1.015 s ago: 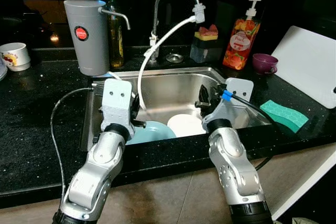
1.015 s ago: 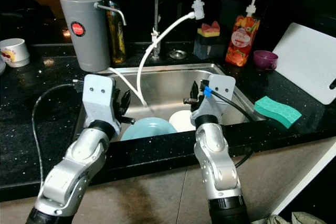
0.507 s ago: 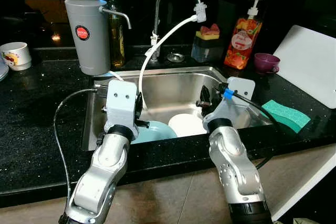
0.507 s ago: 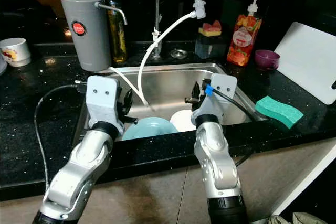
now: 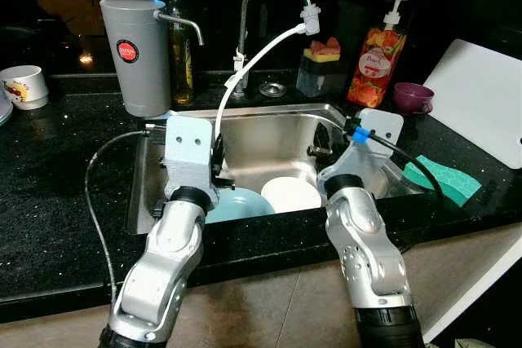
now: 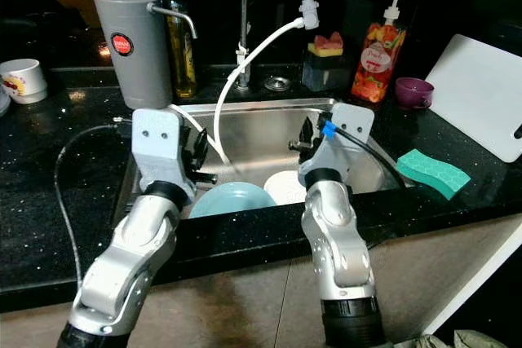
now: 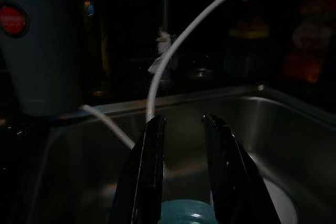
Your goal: Kitchen organization
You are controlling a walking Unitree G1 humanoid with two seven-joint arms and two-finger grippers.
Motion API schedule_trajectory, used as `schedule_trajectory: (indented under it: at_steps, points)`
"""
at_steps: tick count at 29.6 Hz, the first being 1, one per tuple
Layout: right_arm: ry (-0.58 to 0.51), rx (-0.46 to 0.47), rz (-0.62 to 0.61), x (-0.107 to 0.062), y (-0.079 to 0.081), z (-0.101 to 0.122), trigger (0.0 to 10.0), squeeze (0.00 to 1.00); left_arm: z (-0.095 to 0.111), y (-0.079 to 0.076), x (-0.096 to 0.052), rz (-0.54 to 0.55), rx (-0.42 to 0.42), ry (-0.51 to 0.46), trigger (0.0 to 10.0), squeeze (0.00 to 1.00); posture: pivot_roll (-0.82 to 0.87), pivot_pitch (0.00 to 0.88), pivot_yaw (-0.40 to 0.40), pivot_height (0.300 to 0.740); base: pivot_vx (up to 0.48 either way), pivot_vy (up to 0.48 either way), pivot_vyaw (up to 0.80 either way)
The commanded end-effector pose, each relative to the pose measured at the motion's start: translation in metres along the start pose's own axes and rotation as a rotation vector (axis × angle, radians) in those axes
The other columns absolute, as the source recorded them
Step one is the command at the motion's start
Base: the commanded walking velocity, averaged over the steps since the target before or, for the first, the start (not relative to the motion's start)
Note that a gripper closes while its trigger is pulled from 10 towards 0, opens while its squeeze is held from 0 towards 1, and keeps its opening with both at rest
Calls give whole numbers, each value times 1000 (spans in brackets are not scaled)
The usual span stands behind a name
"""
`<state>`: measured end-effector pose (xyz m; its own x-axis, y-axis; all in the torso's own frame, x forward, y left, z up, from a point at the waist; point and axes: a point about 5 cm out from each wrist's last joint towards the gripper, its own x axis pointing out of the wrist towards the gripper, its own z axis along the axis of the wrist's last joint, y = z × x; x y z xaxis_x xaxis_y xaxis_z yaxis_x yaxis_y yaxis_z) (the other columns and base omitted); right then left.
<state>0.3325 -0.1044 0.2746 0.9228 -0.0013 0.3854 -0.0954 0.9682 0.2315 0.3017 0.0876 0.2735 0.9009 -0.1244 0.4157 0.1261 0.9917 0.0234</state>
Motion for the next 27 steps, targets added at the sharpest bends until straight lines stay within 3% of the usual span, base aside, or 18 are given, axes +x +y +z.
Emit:
schedule_trajectory:
  at_steps: [1, 27]
  points:
    - [-7, -2, 1, -2, 0, 4, 10000, 0, -1, -3, 0, -10, 5, 3, 10000, 0, 123, 85, -76, 740, 0, 0, 0]
    - [-27, -17, -32, 3, -9, 13, 10000, 0, -1, -3, 1, -13, 47, -5, 10000, 0, 128, 93, -75, 740, 0, 0, 0]
